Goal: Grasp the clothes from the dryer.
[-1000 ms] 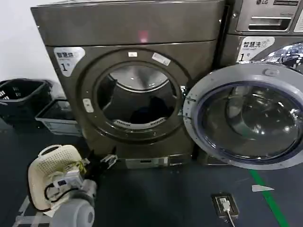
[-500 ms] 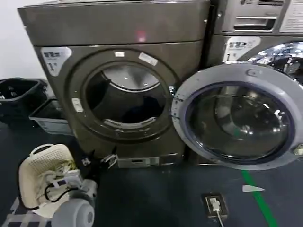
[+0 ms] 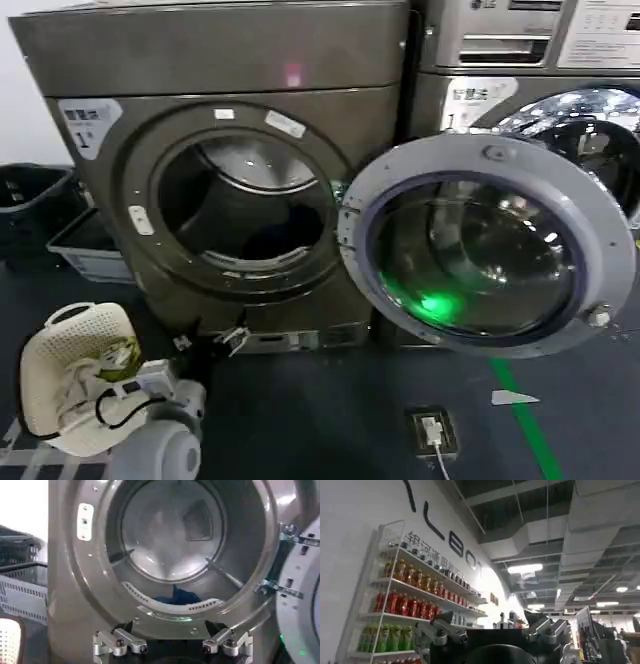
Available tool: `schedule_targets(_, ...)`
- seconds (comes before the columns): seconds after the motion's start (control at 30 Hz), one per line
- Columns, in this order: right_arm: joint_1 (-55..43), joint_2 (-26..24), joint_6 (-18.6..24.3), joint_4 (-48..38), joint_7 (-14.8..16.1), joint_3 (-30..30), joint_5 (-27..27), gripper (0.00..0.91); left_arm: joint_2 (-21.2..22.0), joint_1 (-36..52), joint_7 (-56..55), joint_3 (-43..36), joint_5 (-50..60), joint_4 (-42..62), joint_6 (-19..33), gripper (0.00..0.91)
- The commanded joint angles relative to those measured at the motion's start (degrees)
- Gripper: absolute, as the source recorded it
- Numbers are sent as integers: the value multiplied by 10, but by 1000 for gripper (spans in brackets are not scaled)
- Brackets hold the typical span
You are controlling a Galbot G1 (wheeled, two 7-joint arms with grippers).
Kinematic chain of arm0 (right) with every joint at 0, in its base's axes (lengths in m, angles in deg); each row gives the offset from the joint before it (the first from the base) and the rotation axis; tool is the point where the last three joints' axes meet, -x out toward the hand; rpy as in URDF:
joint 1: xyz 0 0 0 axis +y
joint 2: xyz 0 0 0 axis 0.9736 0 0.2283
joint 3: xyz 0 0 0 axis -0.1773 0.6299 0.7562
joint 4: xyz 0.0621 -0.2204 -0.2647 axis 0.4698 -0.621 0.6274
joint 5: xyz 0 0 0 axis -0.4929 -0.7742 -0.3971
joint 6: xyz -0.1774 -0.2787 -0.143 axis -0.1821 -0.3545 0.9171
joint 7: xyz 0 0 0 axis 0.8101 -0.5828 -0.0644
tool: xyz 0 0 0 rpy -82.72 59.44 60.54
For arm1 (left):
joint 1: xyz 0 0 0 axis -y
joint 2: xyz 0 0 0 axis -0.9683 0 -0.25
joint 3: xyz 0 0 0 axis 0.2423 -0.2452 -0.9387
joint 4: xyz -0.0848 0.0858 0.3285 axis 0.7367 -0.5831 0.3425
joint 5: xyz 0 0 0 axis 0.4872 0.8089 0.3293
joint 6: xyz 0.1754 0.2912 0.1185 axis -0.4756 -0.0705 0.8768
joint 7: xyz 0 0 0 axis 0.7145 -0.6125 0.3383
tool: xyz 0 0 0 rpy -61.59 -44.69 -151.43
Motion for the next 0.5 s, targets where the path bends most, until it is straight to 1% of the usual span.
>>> schedule_targets(0.03, 0, 0, 16, 0, 4, 0, 0, 907, -1, 0, 0, 0, -1, -2, -1, 907)
schedule_targets(0.3, 3, 1, 36, 1, 1, 0, -4, 907, -6, -2, 0, 1, -3, -5, -1, 907)
schedule_targets(0.5, 5, 3, 43, 5, 3, 1, -3, 907, -8, -3, 0, 2, -4, -9, -2, 907)
